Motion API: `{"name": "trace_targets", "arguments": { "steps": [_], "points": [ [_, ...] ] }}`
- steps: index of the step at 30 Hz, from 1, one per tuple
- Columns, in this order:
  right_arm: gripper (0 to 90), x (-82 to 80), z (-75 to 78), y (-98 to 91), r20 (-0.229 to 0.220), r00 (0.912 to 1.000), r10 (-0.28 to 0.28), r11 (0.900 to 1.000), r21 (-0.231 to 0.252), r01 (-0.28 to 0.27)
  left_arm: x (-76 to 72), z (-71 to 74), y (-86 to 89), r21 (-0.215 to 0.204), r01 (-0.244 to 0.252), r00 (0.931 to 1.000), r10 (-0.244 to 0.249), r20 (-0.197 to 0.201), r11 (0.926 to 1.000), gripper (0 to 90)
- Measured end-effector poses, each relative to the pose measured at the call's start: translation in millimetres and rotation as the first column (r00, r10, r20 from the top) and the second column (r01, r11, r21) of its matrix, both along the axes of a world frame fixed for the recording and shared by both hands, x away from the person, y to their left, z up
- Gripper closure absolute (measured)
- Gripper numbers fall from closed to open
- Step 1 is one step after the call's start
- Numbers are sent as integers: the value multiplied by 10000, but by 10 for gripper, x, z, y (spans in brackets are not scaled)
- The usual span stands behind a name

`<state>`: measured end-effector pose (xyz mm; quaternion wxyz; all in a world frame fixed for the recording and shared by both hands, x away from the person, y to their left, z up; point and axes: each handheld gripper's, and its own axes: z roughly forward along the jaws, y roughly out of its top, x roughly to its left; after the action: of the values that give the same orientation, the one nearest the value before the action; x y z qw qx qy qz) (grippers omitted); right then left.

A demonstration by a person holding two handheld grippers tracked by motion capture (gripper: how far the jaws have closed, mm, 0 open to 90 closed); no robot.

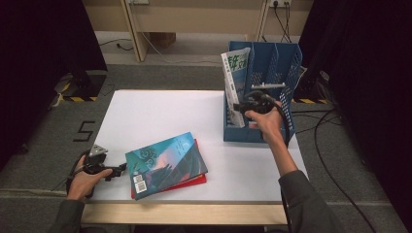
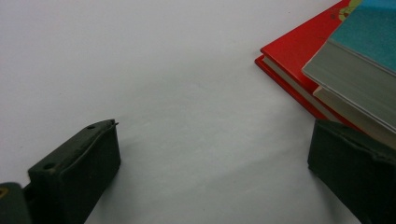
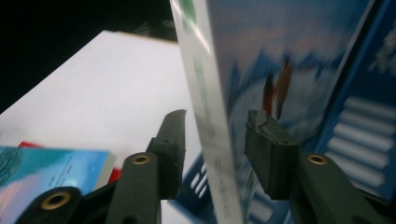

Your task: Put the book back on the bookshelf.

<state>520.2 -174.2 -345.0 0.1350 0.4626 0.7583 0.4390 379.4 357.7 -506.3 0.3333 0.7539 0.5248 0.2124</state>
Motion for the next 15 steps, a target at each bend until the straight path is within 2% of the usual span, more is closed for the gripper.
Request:
{"name": "trace_targets", "arguments": {
  "steps": [3, 7, 10, 15],
  "points": [
    [542, 56, 275, 61, 308, 9994, -175, 9998, -70, 177, 0, 0, 0, 8, 0, 10000, 0, 3, 10000, 15],
    [504, 162, 527, 158, 533, 9977, -412, 9991, 32, 411, -2, 1, 2, 26, 19, 10000, -19, 0, 10000, 15],
    [456, 216, 671, 246, 651, 9969, -442, 9990, 15, 441, -1, 0, 3, 18, 16, 10000, -16, -3, 10000, 15],
    [433, 366, 897, 411, 918, 9932, -715, 9971, -195, 736, -2, 0, 3, 29, 24, 10000, -24, 3, 10000, 15]
  ]
}}
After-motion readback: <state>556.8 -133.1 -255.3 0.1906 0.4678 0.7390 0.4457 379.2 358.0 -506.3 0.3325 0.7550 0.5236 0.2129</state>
